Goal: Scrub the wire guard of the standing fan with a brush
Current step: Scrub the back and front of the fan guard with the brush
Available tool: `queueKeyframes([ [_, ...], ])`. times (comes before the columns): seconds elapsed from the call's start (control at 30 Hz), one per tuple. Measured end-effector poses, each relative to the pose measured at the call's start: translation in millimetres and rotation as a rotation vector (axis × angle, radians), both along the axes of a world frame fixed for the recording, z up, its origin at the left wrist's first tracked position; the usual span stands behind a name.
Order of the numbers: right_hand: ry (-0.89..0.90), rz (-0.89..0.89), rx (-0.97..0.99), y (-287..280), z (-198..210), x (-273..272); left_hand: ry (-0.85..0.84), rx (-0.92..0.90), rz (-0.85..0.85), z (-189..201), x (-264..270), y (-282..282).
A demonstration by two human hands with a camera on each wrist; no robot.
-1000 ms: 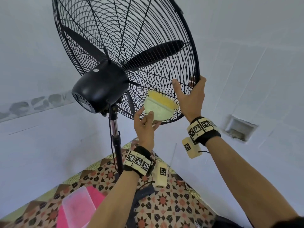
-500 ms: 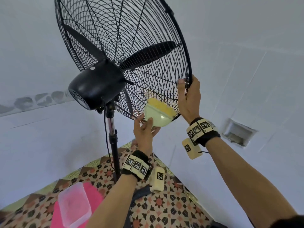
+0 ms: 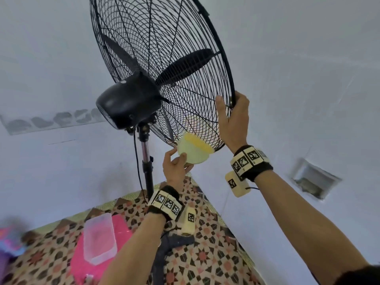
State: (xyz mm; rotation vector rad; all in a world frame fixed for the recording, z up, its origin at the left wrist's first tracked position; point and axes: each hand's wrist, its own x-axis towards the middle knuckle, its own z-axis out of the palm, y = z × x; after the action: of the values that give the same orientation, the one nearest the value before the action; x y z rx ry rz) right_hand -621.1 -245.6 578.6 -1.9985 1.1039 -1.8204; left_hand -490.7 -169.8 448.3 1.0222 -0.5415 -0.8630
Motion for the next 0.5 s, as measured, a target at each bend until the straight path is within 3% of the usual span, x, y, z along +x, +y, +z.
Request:
queueKeyframes([
  [0.07, 0.011, 0.012, -0.004, -3, 0, -3, 0.013, -0.013, 0.016, -1, 1, 4],
  [0.23, -0.052, 0.054, 0.003, -10, -8, -4, -0.011, -0.262, 0.000, 36, -1, 12],
  [0.43, -0.095, 0.090, 0.031, -18, 1, -12, -0.028, 0.005, 0.074, 4, -8, -1],
  [0.5, -0.077, 0.141, 0.050, -19, 5, -18, -0.014, -0.005, 0.102, 2, -8, 3],
])
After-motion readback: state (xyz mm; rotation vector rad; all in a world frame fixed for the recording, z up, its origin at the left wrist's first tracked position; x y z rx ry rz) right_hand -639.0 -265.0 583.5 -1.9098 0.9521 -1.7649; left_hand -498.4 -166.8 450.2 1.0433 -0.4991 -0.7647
